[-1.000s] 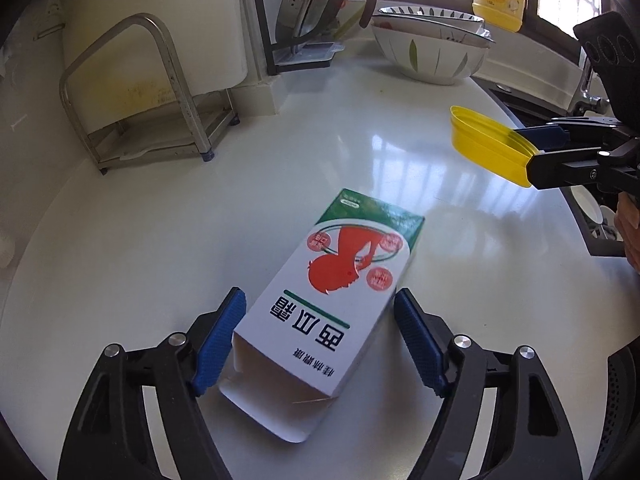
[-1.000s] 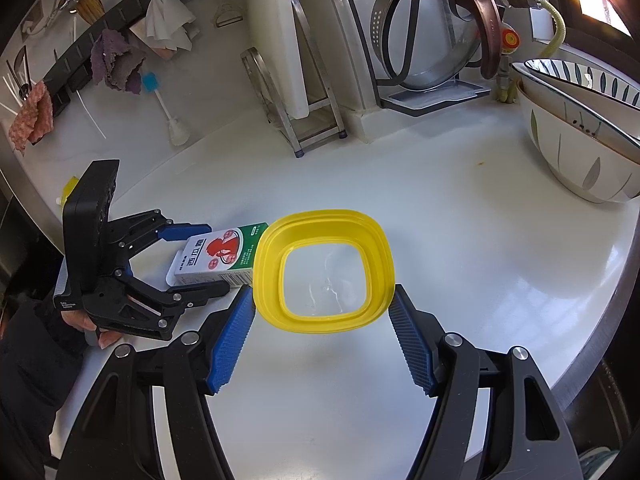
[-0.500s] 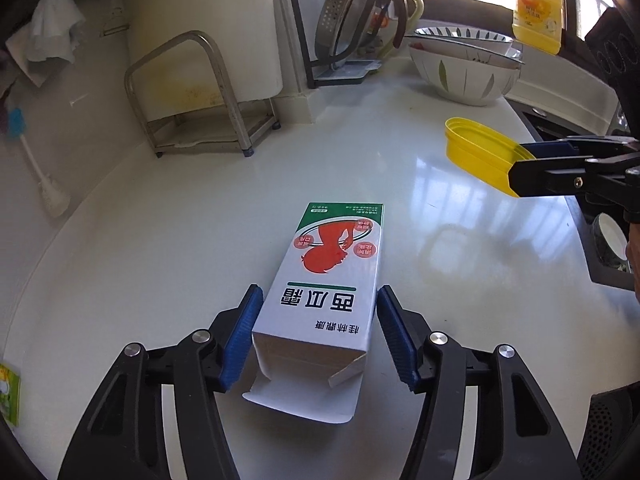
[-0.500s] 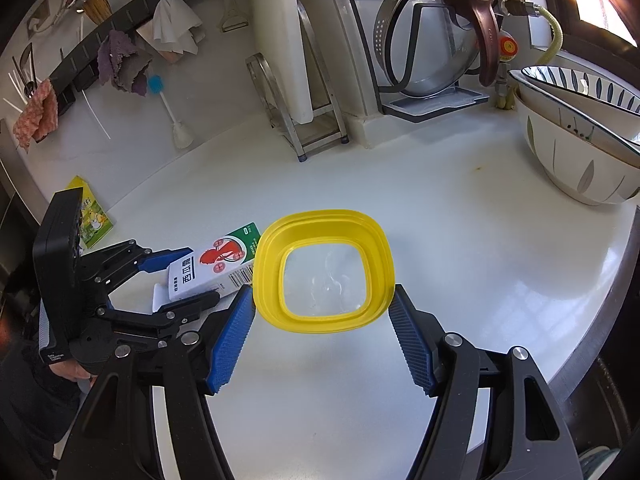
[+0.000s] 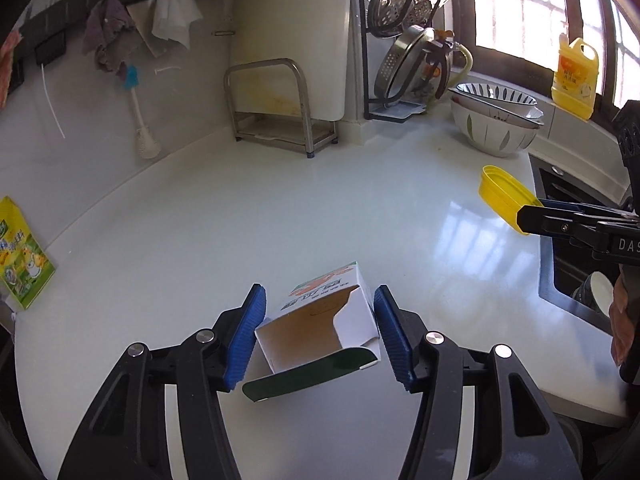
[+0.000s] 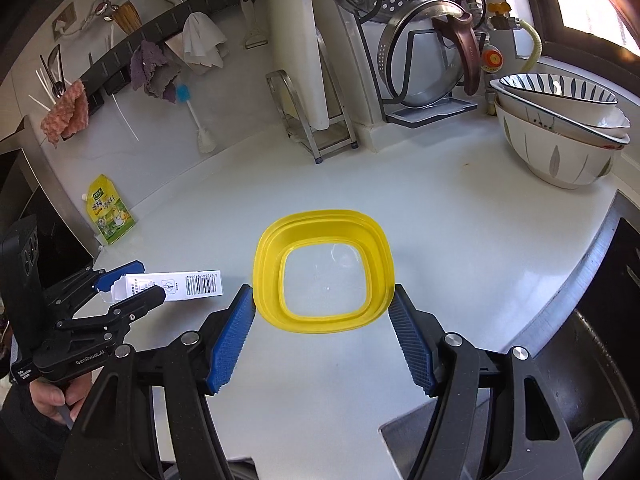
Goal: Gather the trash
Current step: 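Carry the carton with the left tool while the right tool carries the yellow container over the basket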
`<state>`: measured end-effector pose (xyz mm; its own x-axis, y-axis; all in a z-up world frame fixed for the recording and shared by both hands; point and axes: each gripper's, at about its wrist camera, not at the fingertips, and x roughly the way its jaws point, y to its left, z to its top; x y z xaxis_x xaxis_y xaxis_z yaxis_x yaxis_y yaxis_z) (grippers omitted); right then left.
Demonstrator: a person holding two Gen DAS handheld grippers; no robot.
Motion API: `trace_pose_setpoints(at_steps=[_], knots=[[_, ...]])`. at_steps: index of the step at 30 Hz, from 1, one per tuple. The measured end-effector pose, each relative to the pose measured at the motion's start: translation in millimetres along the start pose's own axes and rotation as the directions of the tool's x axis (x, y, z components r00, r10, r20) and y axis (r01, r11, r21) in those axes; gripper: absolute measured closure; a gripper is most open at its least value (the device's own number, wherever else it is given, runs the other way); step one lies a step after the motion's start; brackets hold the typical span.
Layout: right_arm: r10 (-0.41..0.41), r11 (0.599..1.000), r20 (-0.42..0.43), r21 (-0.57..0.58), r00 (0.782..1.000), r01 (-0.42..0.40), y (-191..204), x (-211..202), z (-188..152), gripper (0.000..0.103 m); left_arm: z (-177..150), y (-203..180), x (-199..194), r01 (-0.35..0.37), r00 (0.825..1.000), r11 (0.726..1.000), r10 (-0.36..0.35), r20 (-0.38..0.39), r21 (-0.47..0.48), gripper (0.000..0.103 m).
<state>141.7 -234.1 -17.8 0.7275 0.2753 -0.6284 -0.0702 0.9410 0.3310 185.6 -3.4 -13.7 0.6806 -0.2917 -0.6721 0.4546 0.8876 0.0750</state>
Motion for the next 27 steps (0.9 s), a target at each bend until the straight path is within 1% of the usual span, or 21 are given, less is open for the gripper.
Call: trace_pose_setpoints(at_steps=[3,11,16,20,27], knots=[[0.004,1.0,0.001,0.003,1.0,-0.004,4.1,-11.2,-13.2,0.037,-11.4,1.1,-12.2,-0.006,1.0,0.999,0.006,0.005,-0.047,0.049],[0.016,1.0,0.009,-0.002,1.0,-0.016,19.6,-41.9,-43.8,0.037,-36.6,-0.6,-48.3,-0.061,0.998,0.989,0.065,0.023,-0.138,0.049],[0.025,1.0,0.007,0.011,1.0,-0.025,27.9,-59.5,-67.1,0.037,-51.9,-7.3,-73.2,-0.093,0.994,0.984,0.099,0.037,-0.15,0.05],[0.036,0.999,0.007,0.023,0.999,-0.036,35.2,-72.3,-85.8,0.037,-61.9,-11.8,-90.1,-0.107,0.993,0.981,0.113,0.031,-0.161,0.05],[0.052,0.998,0.012,0.027,0.999,-0.052,51.3,-96.0,-116.2,0.037,-82.1,-20.2,-126.1,-0.119,0.99,0.975,0.13,0.048,-0.187,0.05]])
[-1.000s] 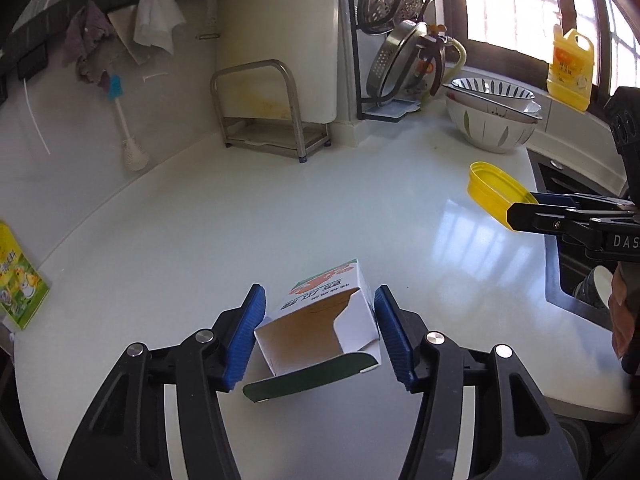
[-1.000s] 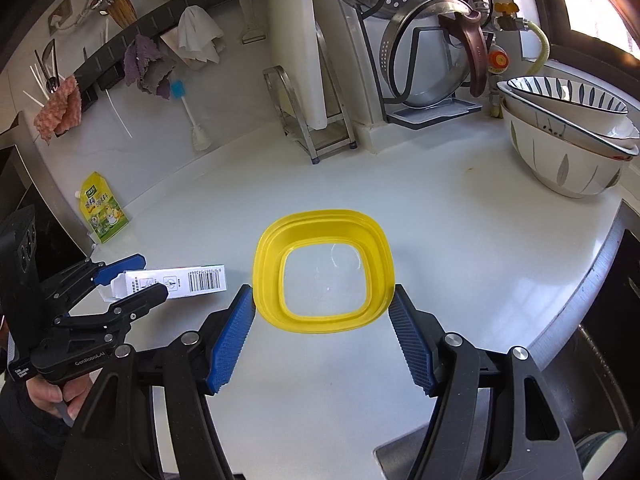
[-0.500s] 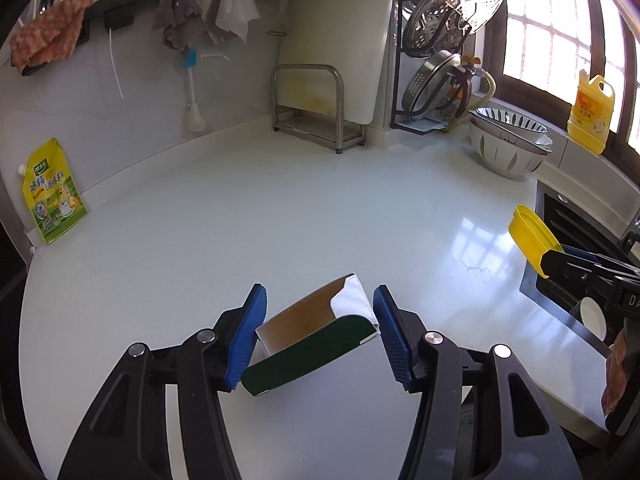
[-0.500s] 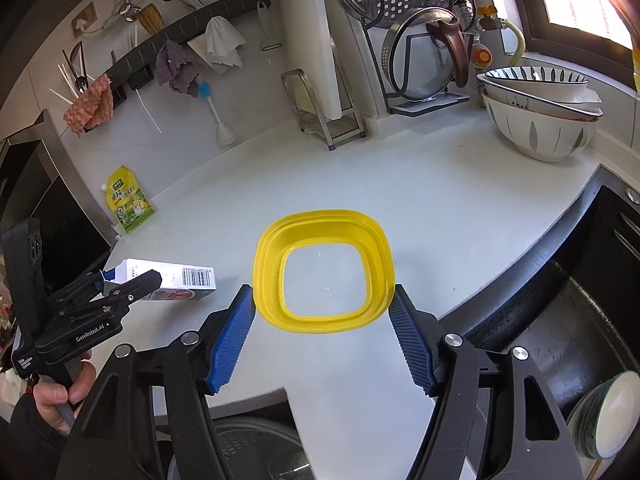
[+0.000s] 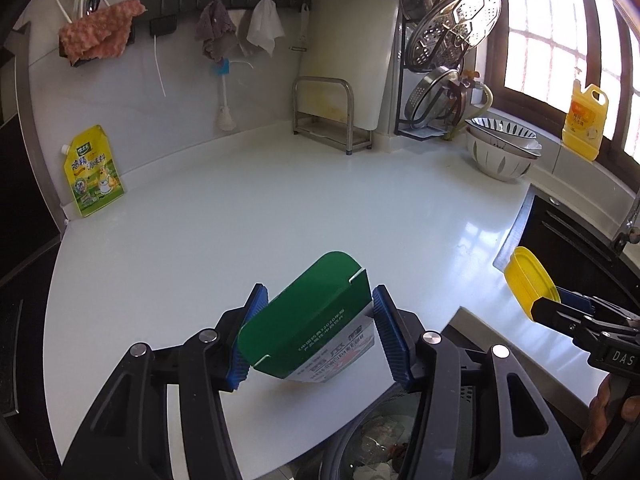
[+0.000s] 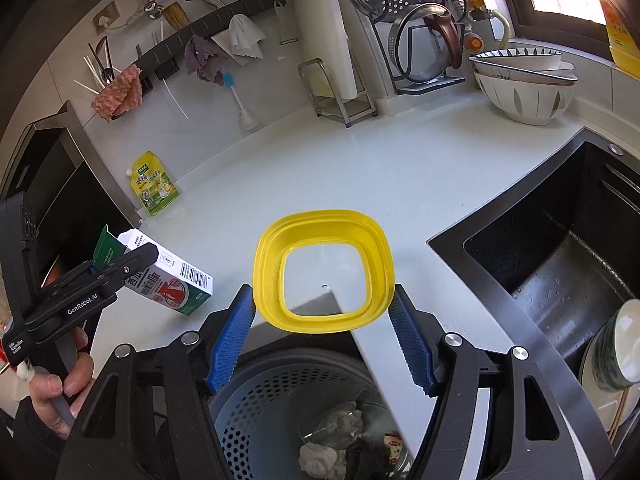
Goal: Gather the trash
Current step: 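Carry the carton with the left tool while the right tool carries the yellow container over the basket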
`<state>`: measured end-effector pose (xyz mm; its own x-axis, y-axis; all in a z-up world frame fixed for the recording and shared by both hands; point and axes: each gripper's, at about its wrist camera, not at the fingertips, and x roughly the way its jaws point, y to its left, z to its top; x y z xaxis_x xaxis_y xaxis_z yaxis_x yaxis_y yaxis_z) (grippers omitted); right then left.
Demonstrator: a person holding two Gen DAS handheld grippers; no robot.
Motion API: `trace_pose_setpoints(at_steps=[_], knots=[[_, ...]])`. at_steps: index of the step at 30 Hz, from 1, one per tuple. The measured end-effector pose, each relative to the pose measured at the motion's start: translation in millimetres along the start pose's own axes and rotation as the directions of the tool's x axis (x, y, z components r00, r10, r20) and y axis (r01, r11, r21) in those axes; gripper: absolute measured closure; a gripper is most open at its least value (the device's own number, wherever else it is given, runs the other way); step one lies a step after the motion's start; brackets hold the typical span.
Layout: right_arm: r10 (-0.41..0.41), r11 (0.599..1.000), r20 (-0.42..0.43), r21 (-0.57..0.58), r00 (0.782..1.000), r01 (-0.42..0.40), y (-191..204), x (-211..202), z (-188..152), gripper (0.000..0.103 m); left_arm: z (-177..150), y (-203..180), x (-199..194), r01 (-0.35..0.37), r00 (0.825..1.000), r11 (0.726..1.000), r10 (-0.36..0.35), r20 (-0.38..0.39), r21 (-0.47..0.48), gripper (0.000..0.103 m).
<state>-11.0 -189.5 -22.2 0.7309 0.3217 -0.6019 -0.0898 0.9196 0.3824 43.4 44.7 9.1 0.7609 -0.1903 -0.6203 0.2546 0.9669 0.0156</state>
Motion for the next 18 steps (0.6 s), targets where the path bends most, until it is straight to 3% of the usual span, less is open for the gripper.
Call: trace_pose_setpoints(at_steps=[18], knots=[[-0.057,0.992,-0.008,-0.113,0.998,0.056,39.4,-54.2,-82.6,0.037,-78.8,-27.7,-80.6,-0.044,0.999,0.998,0.044,0.013,-0.046,0.05]])
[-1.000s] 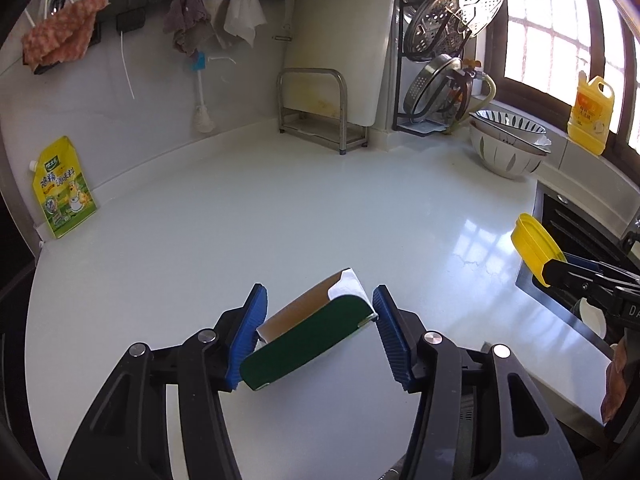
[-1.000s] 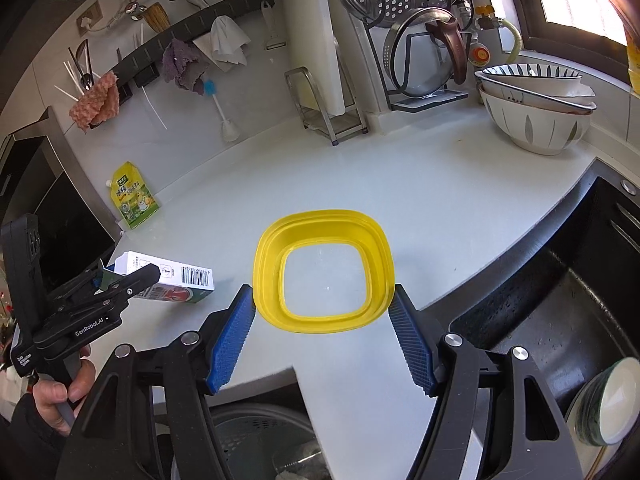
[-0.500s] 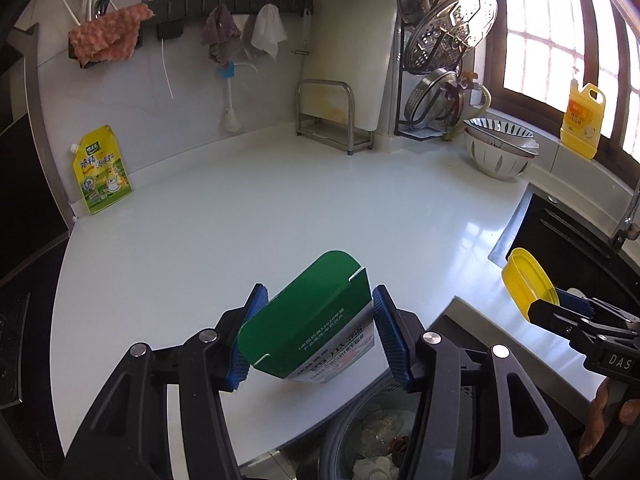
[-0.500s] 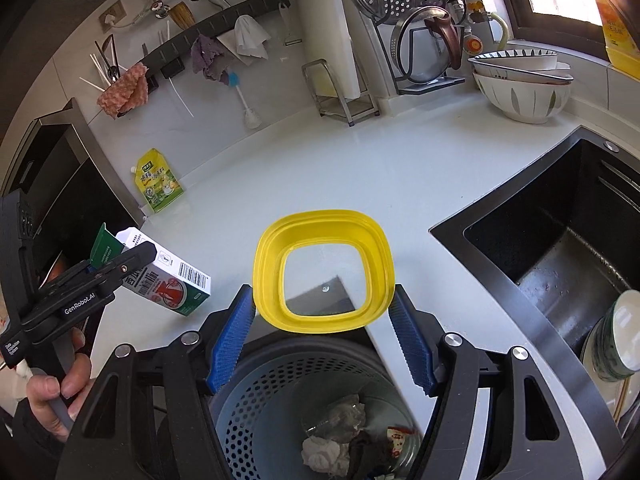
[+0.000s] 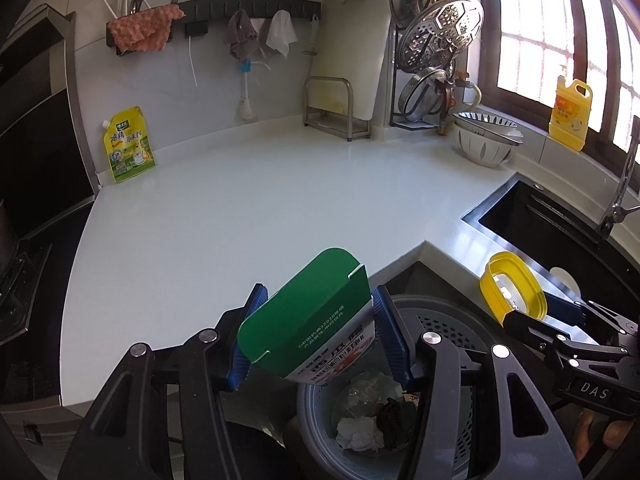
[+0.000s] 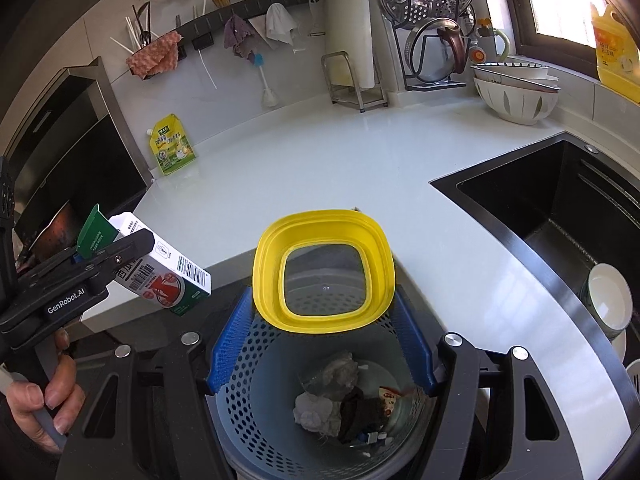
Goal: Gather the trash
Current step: 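Carry the carton with the left tool while the right tool carries the yellow container over the basket, then open both tools to drop the carton and yellow container into the basket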
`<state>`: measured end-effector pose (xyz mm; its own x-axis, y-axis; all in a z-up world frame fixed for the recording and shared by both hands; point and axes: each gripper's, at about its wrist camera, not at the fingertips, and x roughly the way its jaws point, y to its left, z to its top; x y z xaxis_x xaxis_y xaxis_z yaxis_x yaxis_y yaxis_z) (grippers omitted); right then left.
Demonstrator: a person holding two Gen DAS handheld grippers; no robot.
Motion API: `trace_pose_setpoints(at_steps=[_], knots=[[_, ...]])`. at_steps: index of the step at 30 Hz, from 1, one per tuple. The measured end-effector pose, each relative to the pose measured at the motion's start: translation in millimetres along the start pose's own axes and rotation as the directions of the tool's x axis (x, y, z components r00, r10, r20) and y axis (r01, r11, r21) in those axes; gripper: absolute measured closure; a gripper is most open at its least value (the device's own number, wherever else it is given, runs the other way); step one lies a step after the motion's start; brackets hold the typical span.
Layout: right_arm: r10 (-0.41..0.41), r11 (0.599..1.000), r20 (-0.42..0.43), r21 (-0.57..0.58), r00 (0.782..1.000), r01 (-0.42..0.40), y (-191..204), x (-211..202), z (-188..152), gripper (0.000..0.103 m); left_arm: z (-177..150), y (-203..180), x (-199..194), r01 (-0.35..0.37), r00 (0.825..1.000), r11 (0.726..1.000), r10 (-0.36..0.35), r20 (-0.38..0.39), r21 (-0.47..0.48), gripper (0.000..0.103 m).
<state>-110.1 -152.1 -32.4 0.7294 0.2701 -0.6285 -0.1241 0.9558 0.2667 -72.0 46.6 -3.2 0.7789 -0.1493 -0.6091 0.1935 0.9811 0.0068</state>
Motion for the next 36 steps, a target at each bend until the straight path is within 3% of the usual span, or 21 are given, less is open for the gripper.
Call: trace_pose_setpoints(at_steps=[11,26,33,35,36], knots=[[-0.023,1.0,-0.019,0.012,1.0,0.024,-0.4,-8.2,-36.2,0.037,-37.3,-21.9,0.3,0.028,0.998,1.0,-0.028,-0.058,0.002,0.05],[-0.032,0.999,-0.084,0.028,0.996,0.034,-9.4,9.4,-65.3,0.037,-64.3,-42.1,34.9,0.035,0.989,0.999,-0.034,-0.145,0.003,0.049],[-0.048,0.999,-0.086,0.017,0.995,0.049,-9.4,13.0,-66.5,0.037,-70.6,-42.1,42.5,0.021,0.984,1.0,-0.022,-0.179,-0.01,0.044],[-0.054,0.998,-0.078,0.014,0.995,0.056,-9.7,11.4,-65.9,0.036,-71.0,-41.6,43.7,0.015,0.982,1.0,-0.018,-0.186,-0.014,0.039],[-0.054,0.998,-0.076,0.016,0.996,0.055,-10.2,10.9,-65.6,0.035,-71.2,-40.4,43.9,0.007,0.982,1.0,-0.01,-0.186,-0.017,0.031]])
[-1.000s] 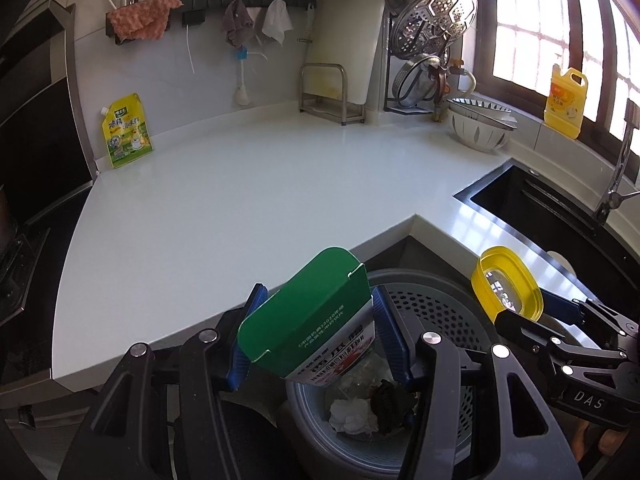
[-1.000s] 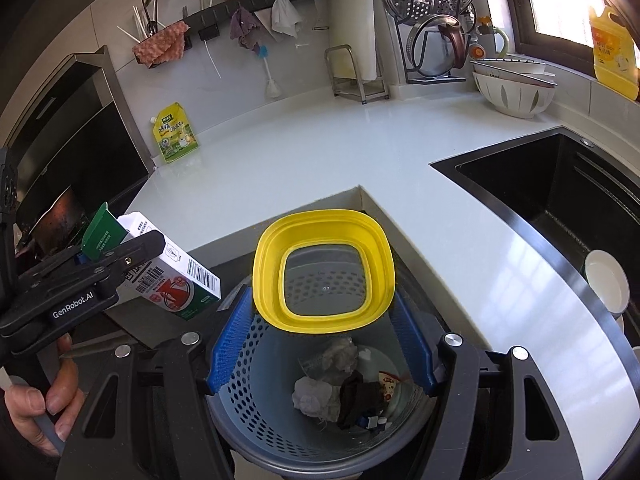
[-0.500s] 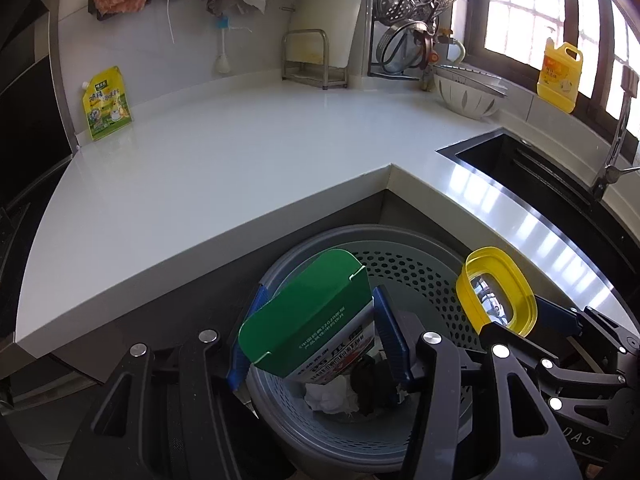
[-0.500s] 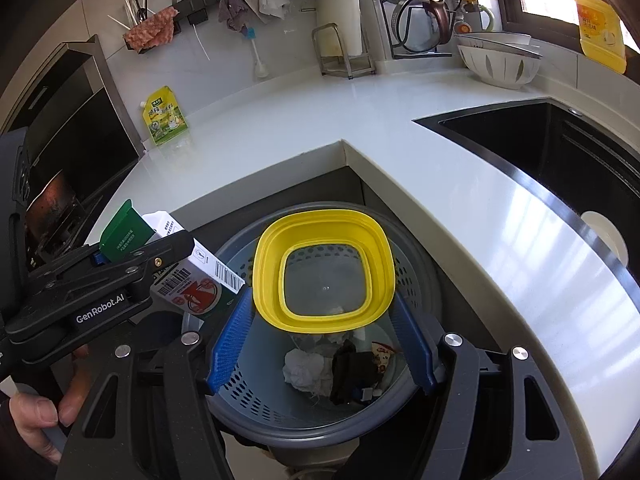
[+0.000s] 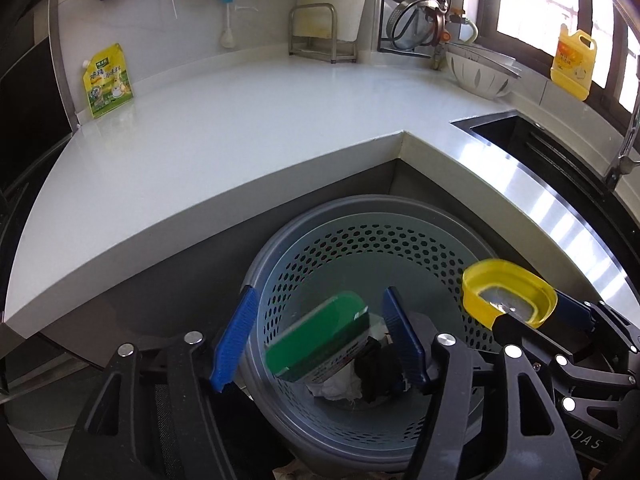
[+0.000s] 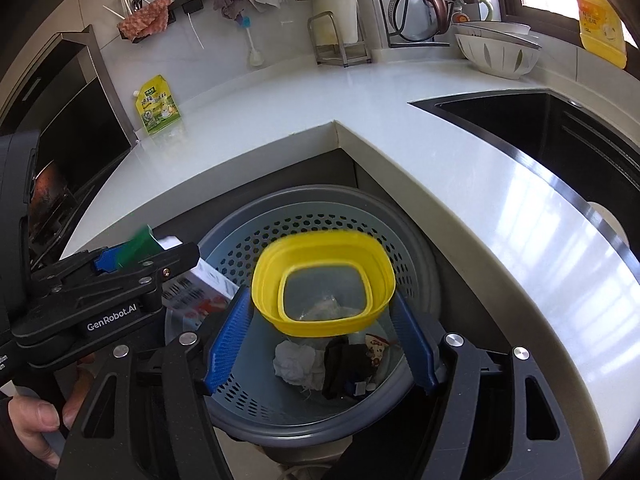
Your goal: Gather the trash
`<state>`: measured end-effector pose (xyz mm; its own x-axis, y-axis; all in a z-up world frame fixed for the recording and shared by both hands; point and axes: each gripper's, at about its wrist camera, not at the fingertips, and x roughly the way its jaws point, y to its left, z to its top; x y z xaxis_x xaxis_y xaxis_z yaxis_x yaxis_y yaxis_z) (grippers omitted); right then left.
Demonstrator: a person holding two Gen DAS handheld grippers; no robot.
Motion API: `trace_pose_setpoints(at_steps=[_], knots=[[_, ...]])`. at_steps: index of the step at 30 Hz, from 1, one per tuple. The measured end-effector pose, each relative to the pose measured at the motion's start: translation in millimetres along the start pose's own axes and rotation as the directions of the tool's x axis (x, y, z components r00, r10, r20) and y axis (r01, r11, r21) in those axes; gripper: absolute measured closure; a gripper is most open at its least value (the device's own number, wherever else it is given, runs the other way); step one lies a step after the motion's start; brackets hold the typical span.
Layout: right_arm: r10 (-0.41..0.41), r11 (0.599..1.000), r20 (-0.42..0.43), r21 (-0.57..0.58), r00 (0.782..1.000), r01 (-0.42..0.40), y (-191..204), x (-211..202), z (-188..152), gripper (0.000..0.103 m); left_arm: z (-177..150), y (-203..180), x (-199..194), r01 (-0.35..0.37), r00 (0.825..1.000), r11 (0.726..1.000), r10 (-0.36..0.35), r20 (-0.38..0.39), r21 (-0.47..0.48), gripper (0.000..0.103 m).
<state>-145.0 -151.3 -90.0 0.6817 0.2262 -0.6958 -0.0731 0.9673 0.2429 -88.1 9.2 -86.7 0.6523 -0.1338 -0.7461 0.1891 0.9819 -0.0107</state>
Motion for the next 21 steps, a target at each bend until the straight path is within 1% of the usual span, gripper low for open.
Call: trace_pose_setpoints(at_steps=[1,2,8,9,14,16,21], knots=[[0.002,1.0,0.003,0.002,1.0,-0.002,-0.9,-0.7,-0.2,0.031,0.0,1.5,-0.5,-0.006,1.0,1.0,0.006,0.004,-0.005,0.027],[0.002,1.0,0.009,0.003,1.0,-0.002,-1.5,-1.8,0.0,0.03,0.1,2.2,-1.1,-0.007,1.0,1.0,0.007,0.006,-0.009,0.027],[-0.022,1.0,0.031,0.01,0.999,0.021,-2.5,-6.7,-0.9,0.03,-0.5,7.0,-1.2,-0.021,1.0,0.999,0.021,-0.005,-0.025,0.022],[-0.028,1.0,0.034,0.012,0.999,0.028,-2.2,-7.5,-1.5,0.03,-0.6,7.2,-1.4,-0.027,1.0,0.999,0.027,-0.004,-0.026,0.02],[-0.049,0.999,0.05,0.027,0.998,0.048,-0.4,-9.8,-4.4,0.028,-0.5,7.1,-5.5,-0.036,0.999,0.999,0.036,0.002,-0.028,0.017],[-0.055,0.998,0.052,0.029,0.997,0.053,0.5,-10.3,-5.0,0.027,-0.9,7.4,-7.8,-0.04,0.999,0.999,0.04,0.008,-0.029,0.014],[-0.077,0.997,0.066,0.036,0.995,0.075,2.9,-13.5,-6.4,0.024,-2.5,8.7,-14.0,-0.051,0.999,0.998,0.052,0.017,-0.034,0.01]])
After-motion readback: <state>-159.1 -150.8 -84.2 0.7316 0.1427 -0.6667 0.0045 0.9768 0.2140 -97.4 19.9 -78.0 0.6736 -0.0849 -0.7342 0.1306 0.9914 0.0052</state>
